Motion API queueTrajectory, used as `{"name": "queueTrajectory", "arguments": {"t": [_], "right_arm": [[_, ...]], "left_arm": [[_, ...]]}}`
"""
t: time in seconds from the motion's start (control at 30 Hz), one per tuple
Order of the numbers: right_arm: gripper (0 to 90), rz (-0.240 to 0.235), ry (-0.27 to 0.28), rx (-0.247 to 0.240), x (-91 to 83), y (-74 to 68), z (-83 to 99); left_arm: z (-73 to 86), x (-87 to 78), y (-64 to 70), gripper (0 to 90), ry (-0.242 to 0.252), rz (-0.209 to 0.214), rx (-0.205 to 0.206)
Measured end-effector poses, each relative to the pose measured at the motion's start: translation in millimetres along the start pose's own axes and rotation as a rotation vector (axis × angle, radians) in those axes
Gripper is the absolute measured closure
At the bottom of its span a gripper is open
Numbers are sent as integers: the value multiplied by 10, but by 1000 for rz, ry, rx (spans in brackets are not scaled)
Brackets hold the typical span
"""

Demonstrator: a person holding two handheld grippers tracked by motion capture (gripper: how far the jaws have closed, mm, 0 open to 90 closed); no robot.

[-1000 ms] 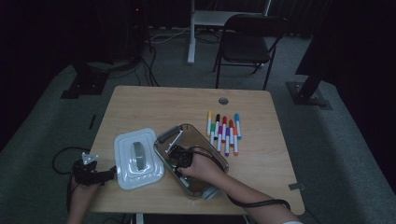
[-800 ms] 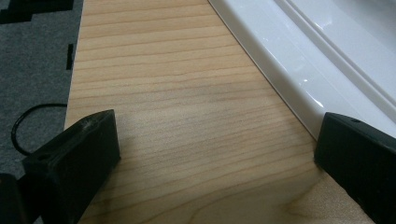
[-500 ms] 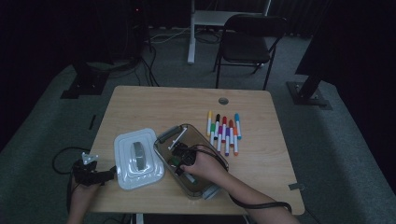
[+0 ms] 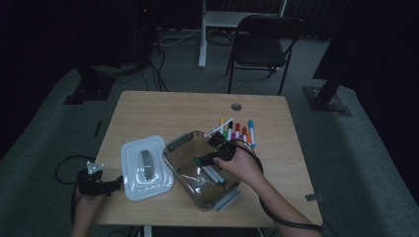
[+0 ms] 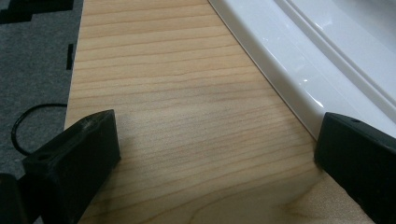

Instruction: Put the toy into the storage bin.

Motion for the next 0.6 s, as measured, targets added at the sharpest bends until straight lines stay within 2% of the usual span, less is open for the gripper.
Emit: {"name": "queueTrajectory", "arguments": {"t": [0.3, 0.53, 0.6], "right_arm": [[680, 29, 137, 75, -430, 331, 153], [618, 75, 198, 124, -487, 631, 274], [603, 87, 219, 154, -505, 738, 320]], "left_arm": [[0, 0, 0, 6, 0, 0, 0], [0, 0, 0, 6, 0, 0, 0], [1, -2, -1, 6, -2, 0, 1]]}}
Point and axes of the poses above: each handheld gripper's, and its own axes: x roughly forward along the jaws, z roughly out of its underside, y roughly to its right, the point moved 2 cm from there along x, roughly forward along the jaws, and after that the axes turned 7 degrees about -y, right-handed, at the moved point
